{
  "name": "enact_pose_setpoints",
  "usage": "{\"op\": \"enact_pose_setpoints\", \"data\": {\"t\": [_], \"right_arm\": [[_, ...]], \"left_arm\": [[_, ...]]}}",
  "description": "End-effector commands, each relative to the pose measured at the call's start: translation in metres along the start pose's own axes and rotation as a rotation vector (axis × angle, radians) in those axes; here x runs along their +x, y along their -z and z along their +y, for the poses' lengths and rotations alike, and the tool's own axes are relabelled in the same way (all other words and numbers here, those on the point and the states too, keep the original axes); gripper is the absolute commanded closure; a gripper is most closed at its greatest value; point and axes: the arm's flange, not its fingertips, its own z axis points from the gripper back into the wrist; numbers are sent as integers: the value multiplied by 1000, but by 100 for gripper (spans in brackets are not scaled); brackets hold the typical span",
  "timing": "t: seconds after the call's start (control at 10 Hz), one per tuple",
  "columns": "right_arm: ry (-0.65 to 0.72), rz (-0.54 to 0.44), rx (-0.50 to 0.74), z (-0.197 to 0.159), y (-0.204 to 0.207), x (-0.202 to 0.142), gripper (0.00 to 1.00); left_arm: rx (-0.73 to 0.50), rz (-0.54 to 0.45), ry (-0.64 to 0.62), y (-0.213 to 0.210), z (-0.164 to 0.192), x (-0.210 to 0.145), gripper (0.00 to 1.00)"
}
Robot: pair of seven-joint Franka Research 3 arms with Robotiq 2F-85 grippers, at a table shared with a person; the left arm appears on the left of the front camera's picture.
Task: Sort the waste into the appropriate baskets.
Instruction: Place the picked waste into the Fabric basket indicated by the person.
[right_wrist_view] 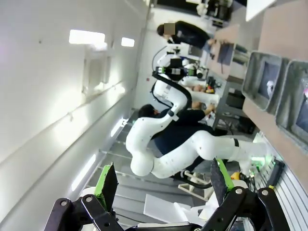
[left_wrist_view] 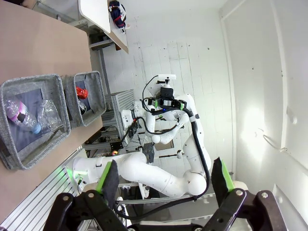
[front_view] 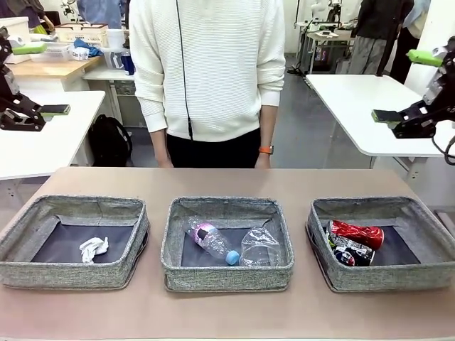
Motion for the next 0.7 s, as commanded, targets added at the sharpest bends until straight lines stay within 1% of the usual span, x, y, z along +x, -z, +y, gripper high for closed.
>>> {"op": "enact_pose_setpoints", "data": {"t": [0.0,0.6], "right_arm": [[-15,-12,28,4,1,0,0],[-15,-12,28,4,1,0,0]], "left_arm": [[-21,3,13,-1,-2,0,0],[-21,3,13,-1,-2,0,0]]}}
